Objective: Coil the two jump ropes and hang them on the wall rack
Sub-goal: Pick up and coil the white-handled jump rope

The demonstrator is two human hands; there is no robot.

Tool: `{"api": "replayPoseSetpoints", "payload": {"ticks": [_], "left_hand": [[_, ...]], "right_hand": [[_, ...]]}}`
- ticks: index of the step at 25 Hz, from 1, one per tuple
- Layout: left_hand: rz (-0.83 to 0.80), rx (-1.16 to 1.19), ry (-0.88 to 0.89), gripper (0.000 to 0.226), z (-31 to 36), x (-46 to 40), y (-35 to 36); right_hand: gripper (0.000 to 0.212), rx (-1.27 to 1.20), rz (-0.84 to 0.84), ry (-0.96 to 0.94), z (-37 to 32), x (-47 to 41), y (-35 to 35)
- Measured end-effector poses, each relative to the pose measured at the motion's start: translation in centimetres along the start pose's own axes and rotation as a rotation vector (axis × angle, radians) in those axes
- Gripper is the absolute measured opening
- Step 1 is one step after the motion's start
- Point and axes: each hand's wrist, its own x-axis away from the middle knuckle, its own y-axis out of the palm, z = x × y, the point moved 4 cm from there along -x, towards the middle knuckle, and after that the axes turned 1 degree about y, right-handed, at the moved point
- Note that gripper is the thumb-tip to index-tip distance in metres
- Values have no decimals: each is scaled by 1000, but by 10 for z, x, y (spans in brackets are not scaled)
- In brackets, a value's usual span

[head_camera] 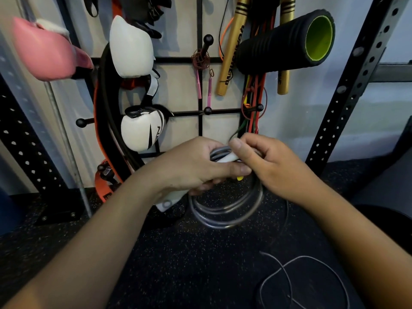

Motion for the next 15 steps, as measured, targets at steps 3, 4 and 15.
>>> {"api": "replayPoseSetpoints", "payload": {"ticks": [3,4,15], "left_hand": [[71,126,48,32,-2,0,-14],[140,244,87,32,-2,0,-23],[701,1316,310,47,-7,-13,8]], "right_hand": [[68,-175,2,115,10,2,-10],[72,-230,-9,162,16,4,-13],[58,-820,-11,365,20,12,42]]}}
